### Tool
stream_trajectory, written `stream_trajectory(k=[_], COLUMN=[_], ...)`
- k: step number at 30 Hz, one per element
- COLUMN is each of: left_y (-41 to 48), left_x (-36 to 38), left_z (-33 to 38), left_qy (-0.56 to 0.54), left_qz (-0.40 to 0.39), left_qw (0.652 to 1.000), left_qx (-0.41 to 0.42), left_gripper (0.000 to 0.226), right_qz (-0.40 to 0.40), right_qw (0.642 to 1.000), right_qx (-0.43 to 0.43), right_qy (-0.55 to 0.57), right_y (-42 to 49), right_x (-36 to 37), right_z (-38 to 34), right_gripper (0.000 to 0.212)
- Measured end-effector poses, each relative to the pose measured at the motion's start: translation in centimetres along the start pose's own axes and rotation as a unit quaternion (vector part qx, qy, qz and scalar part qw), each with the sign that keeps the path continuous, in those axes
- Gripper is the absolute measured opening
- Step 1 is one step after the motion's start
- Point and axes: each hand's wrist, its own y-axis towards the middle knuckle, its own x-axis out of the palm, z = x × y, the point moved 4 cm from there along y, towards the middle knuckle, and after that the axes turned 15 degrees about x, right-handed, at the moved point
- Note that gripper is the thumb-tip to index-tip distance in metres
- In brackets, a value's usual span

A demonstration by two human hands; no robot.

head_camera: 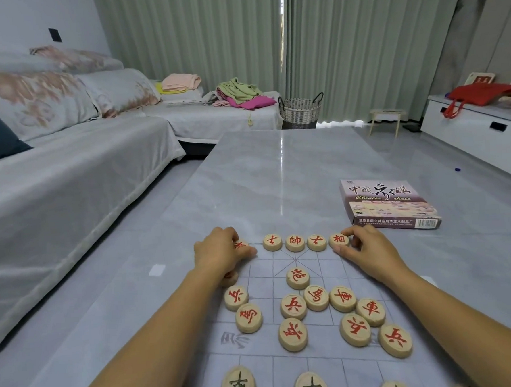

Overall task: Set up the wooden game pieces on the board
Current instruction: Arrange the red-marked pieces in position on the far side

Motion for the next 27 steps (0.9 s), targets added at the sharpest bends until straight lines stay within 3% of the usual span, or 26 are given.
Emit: stream_trajectory(k=[3,6,13,27], left_y=[0.0,-0.4,0.8,1.8], left_x=[0.1,-0.3,0.5,1.2], left_z=[-1.0,-1.8,-1.2,-0.3], left_qy=[-0.068,-0.173,-0.089,-0.065], left_qz=[-0.068,-0.084,-0.021,0.009], left_qw=[0.995,0.981,0.996,0.998], left_qx=[0.01,0.021,-0.003,-0.017], left_gripper=[0.061,0.055,0.035,0.034], right_qz=[0.001,-0.001,-0.003,-0.004], right_qw=[1.0,1.0,1.0,1.0], right_qx=[0.0,0.001,-0.007,-0.008], right_qy=[-0.005,-0.006,-0.005,-0.004], right_y=[0.1,0.1,0.1,0.3], right_x=[0.1,0.2,0.2,0.3], right_z=[0.1,0.1,0.1,0.1], right_gripper=[0.042,0.043,0.037,0.036])
